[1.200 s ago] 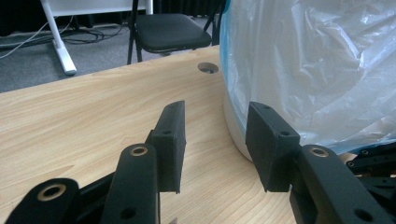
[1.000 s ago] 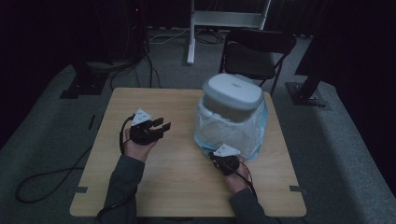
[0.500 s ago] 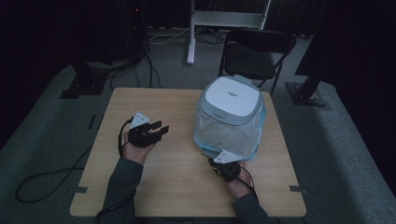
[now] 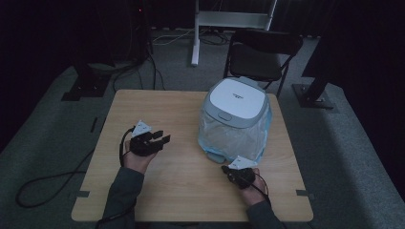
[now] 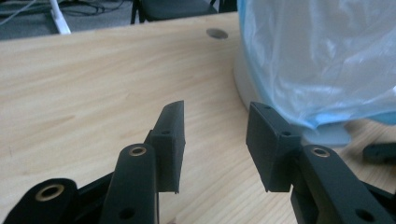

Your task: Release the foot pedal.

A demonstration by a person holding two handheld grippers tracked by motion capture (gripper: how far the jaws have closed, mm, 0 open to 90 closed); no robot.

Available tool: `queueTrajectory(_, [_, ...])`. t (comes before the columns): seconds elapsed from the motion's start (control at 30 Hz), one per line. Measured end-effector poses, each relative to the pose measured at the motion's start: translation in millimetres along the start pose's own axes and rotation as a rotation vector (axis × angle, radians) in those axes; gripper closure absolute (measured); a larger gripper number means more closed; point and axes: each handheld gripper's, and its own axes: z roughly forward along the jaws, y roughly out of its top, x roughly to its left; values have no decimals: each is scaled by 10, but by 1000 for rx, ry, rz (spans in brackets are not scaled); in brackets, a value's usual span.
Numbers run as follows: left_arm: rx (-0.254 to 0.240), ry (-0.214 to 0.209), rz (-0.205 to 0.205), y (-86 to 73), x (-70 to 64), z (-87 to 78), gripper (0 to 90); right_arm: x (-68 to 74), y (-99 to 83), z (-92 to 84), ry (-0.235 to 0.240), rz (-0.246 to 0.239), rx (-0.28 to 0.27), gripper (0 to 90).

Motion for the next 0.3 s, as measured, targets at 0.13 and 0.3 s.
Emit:
queueTrajectory(0.13, [29,4,-11,-142,31,8,576,-123,-76,-53,-19,36,8,900])
queueTrajectory(0.3, [62,14,-23,-308,68,2,573,-228,-160,-95,-25,79,11,900])
